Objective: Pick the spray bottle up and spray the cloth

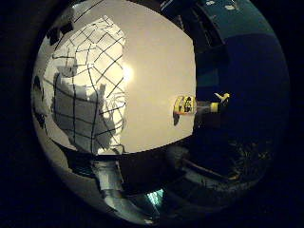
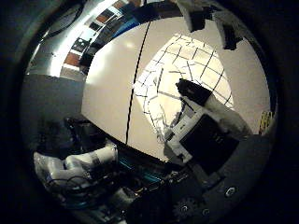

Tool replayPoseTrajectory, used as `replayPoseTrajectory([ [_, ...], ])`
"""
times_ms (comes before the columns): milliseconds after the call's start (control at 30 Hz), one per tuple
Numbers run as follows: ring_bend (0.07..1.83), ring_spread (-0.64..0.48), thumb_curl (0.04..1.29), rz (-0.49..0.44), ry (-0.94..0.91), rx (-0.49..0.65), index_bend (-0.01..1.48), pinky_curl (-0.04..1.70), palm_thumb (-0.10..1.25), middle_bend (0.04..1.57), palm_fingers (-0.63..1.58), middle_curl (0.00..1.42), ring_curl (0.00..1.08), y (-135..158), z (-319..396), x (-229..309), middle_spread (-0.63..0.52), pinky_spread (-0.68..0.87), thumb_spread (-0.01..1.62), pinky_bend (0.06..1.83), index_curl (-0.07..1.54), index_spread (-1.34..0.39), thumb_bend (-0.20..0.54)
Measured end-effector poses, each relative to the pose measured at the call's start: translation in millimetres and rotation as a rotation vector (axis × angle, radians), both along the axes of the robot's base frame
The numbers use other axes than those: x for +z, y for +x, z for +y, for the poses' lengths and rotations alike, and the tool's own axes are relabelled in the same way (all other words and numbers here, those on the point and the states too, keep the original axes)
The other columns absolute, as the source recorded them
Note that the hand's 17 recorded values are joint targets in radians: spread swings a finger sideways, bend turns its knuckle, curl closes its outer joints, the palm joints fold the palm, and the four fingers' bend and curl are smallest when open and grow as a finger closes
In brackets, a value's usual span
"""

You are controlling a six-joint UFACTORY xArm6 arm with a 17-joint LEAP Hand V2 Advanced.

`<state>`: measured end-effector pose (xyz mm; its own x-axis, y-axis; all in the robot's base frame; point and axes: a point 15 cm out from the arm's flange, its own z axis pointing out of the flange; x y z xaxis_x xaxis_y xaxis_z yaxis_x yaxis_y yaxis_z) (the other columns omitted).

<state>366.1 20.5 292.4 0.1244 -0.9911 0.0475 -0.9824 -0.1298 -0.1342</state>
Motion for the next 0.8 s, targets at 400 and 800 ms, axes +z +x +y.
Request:
replayPoseTrajectory([
  [400,0.87,-0.19,0.41,-0.065,0.033,-0.184,0.16,0.45,0.86,0.51,0.32,0.59,0.52,3.7,-67.8,19.9,-0.18,0.11,1.03,0.67,0.39,-0.37,-0.025],
  [800,0.63,0.01,0.41,-0.445,0.27,-0.381,0.2,0.4,0.76,0.48,0.23,0.52,0.41,-12.3,-146.1,121.8,-0.09,0.22,1.04,0.66,0.38,-0.32,-0.023],
])
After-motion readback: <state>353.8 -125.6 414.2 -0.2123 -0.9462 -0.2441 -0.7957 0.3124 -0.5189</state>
